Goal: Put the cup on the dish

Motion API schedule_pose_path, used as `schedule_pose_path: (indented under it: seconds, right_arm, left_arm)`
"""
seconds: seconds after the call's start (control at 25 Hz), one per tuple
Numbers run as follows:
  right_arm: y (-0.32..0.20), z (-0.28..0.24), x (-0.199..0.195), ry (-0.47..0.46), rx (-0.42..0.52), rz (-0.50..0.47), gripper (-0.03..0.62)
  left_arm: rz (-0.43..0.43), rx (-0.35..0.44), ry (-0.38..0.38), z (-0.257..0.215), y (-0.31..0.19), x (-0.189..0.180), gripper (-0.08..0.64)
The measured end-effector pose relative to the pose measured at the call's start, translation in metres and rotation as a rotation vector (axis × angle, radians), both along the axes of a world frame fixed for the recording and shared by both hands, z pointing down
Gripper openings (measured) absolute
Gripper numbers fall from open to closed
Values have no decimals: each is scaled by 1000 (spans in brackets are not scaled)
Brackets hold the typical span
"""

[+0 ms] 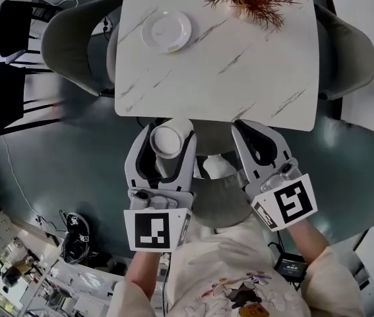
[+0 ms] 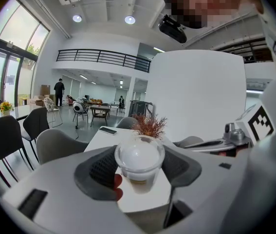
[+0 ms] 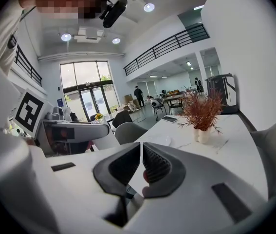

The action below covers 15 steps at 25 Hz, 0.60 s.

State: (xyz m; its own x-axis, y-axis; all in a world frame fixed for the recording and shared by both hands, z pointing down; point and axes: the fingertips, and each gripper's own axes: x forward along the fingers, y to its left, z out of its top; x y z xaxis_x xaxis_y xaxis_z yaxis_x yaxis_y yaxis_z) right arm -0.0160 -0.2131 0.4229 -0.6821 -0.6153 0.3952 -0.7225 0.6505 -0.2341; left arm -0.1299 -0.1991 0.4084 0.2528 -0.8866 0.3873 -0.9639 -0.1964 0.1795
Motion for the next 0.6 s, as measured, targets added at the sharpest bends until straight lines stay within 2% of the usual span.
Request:
schedule_pose_path:
  seconds: [0.24, 0.4, 0.6]
  right_arm:
    - [-19, 17, -14, 9, 14, -23, 5]
    - [-27, 27, -24, 17, 16, -48, 5]
    - [-45, 43, -36, 19, 28, -62, 5]
  left_arm:
    - [-33, 7, -13, 22, -21, -15, 275]
    - [-69, 4, 16, 32, -33, -18, 275]
    - [-85, 5, -17, 54, -51, -29, 275]
